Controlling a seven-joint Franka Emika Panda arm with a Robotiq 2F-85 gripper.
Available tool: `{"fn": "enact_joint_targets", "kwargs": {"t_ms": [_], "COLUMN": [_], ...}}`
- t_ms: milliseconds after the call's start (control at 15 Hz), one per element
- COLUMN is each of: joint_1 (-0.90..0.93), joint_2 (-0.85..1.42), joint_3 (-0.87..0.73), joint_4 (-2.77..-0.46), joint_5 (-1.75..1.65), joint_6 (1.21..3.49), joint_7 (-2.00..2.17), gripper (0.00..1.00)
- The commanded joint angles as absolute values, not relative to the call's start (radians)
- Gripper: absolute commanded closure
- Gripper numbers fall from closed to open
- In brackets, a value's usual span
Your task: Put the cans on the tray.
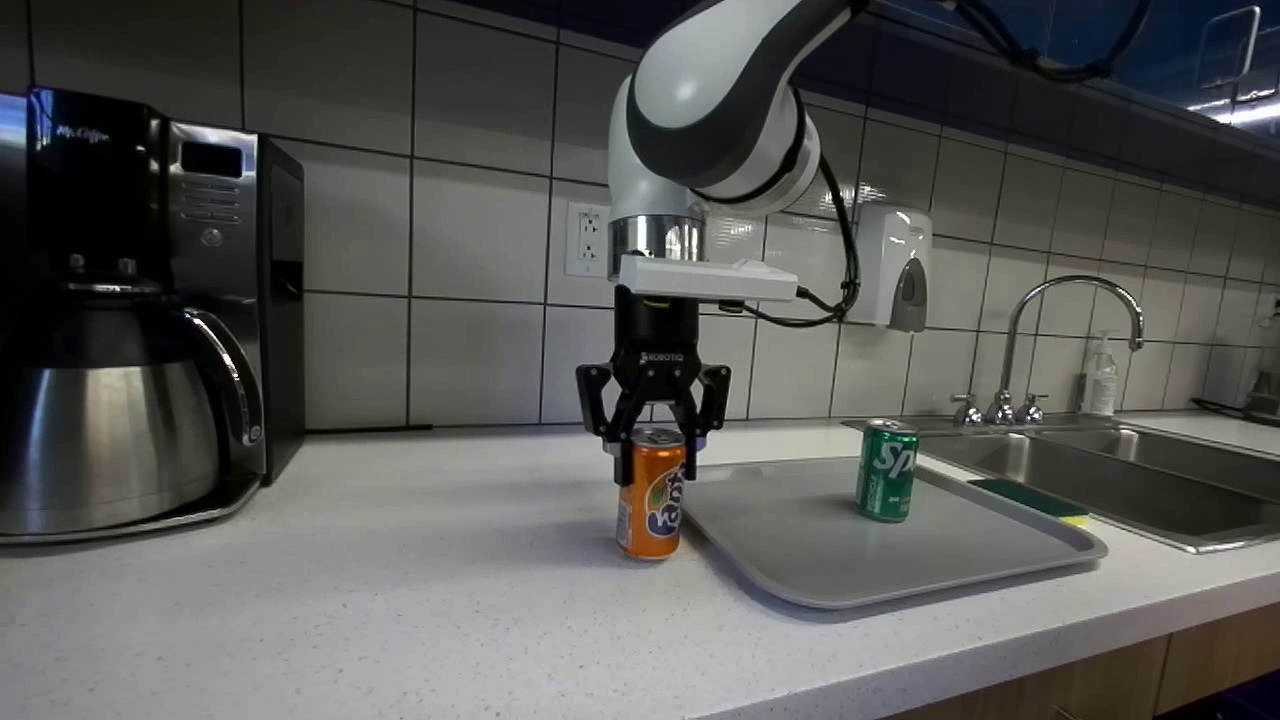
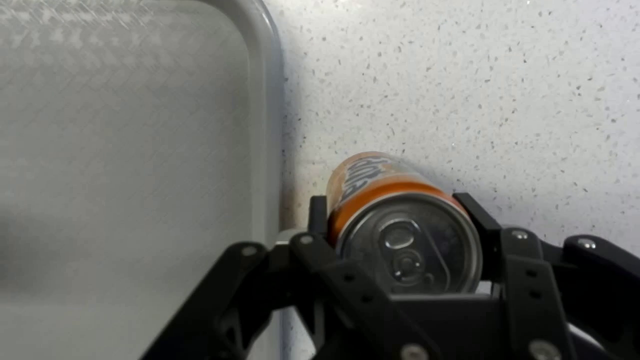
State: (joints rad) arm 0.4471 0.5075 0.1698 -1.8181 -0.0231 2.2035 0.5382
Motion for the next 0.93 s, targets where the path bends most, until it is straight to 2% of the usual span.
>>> {"fn": "enact_joint_targets", "kwargs": {"t_ms": [0, 867], "joint_1": [0.459, 0.417], "joint_2": [0.432, 0.264], "joint_3": [0.161, 0.153], "joint_4": [-1.814, -1.959], "joint_5": [-0.037, -0.049], "joint_6": [2.147, 2.127], "joint_7": [0.568, 0.700], "gripper": [0.62, 0.62]}}
